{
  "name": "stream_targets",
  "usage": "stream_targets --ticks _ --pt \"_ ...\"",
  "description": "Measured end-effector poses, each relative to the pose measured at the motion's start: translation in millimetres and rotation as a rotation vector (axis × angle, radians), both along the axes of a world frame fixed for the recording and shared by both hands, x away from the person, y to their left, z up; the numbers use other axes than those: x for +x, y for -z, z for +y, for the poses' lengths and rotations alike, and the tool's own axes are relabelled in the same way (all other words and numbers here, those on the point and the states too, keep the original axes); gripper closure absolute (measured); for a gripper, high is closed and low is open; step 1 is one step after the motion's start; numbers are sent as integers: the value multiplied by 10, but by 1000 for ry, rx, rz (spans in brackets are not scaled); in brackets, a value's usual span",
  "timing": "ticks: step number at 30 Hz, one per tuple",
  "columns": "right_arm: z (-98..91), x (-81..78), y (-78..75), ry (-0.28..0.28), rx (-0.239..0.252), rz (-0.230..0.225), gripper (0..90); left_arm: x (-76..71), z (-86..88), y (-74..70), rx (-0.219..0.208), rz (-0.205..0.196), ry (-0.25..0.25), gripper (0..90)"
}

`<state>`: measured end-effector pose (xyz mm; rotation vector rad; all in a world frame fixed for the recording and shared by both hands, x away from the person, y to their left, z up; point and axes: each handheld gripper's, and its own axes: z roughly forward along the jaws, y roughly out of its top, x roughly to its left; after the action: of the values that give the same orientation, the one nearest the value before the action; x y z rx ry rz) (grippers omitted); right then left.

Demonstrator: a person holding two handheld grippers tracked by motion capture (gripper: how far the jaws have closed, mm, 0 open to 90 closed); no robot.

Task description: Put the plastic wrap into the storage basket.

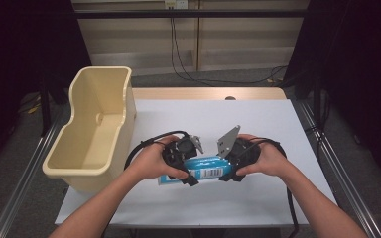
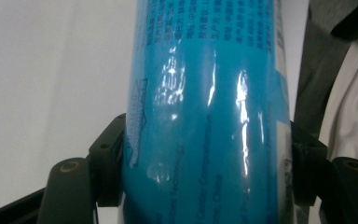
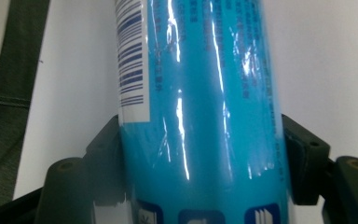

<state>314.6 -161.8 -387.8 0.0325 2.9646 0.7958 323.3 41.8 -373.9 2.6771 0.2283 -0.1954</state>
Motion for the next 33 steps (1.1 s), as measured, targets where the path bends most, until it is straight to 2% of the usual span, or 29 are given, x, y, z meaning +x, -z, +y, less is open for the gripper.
stream_targets --ticks 4,7,9,11,13,14,15,16,18,19,21,25,26,27,28,30,31,33 --pt "-3 -4 -43 -2 18 -11 291 -21 13 -65 12 -15 -1 320" --pt "-6 11 -34 6 48 -20 270 -21 25 -94 21 -22 -21 320" --pt "-4 15 -29 22 64 -20 192 -21 30 -106 22 -28 -42 321" --pt "7 4 -23 35 61 -38 169 -1 36 -126 35 -27 -50 321" --pt "0 13 -9 56 65 -53 108 19 51 -156 47 -5 -78 321" --pt "-14 18 -8 70 68 -56 92 21 64 -167 48 -20 -86 321" --pt "-43 28 -7 88 88 -59 84 40 85 -185 55 -11 -96 321" --pt "-76 40 -11 108 102 -56 71 38 101 -201 59 -20 -105 321" --pt "-137 49 -20 140 137 -63 42 57 141 -233 67 -3 -112 321" --pt "-164 55 -28 148 145 -66 38 53 153 -246 71 -18 -113 321" --pt "-217 63 -41 177 165 -79 24 68 186 -276 79 -13 -129 321" --pt "-357 82 -53 261 223 -119 21 81 275 -332 82 -22 -146 321" --pt "-396 83 -52 284 239 -126 20 86 300 -354 87 -13 -145 321" --pt "-434 87 -51 301 255 -125 16 74 321 -367 88 -22 -153 321" --pt "-467 87 -49 327 271 -127 18 76 346 -384 91 -13 -159 321" --pt "-530 89 -49 362 313 -132 22 69 388 -413 100 -29 -166 321" --pt "-557 89 -52 380 329 -128 21 82 421 -431 104 -20 -174 321" --pt "-609 79 -33 419 344 -130 20 92 492 -455 88 -25 -205 321"
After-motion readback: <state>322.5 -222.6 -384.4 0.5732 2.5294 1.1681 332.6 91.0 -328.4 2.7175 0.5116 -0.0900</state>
